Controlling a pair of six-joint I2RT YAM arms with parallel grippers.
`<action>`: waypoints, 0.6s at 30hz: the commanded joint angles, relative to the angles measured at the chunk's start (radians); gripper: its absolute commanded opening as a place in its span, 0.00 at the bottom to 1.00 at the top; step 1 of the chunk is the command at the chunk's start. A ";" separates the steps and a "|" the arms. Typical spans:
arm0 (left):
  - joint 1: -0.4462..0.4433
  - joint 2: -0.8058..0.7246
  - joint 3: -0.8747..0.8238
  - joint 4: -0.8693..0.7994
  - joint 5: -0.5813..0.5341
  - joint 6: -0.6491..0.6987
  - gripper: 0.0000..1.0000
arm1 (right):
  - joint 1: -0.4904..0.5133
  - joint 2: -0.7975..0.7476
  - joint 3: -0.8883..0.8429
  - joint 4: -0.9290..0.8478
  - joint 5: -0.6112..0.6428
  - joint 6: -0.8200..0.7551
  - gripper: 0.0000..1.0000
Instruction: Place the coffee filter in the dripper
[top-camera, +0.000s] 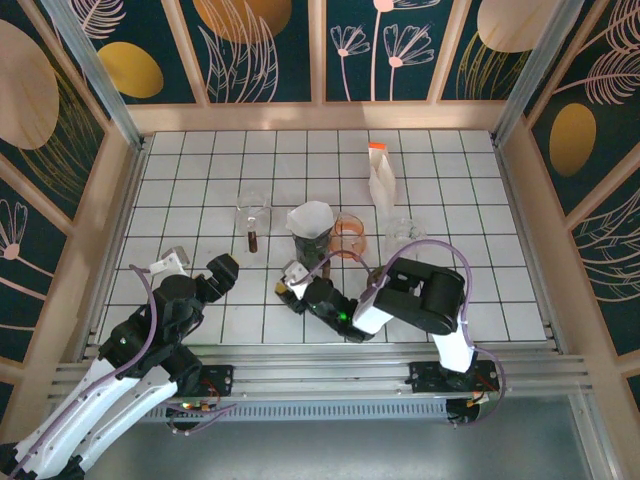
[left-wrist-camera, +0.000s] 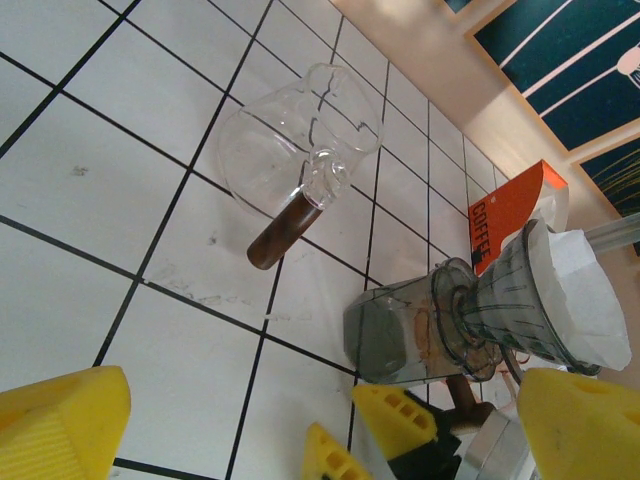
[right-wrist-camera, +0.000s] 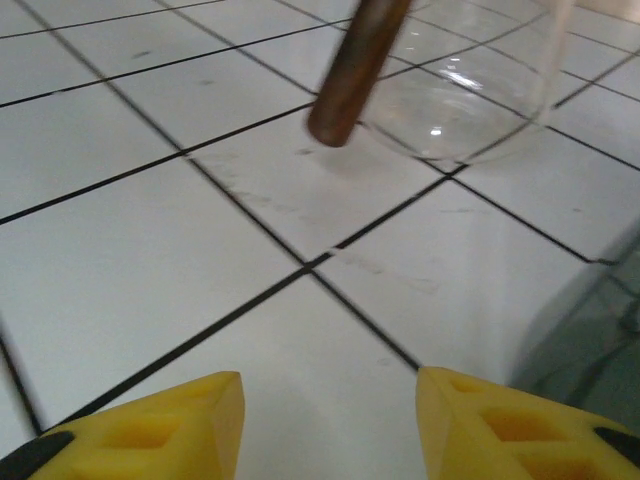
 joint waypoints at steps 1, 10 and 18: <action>0.007 0.008 0.012 0.007 0.000 0.021 0.99 | 0.060 -0.054 -0.031 0.003 0.035 0.009 0.51; 0.007 0.019 0.015 0.023 0.009 0.034 0.99 | 0.161 -0.351 -0.193 -0.125 0.126 0.225 0.57; 0.008 0.044 -0.031 0.101 0.091 0.094 0.97 | 0.166 -0.696 -0.241 -0.478 0.175 0.445 0.76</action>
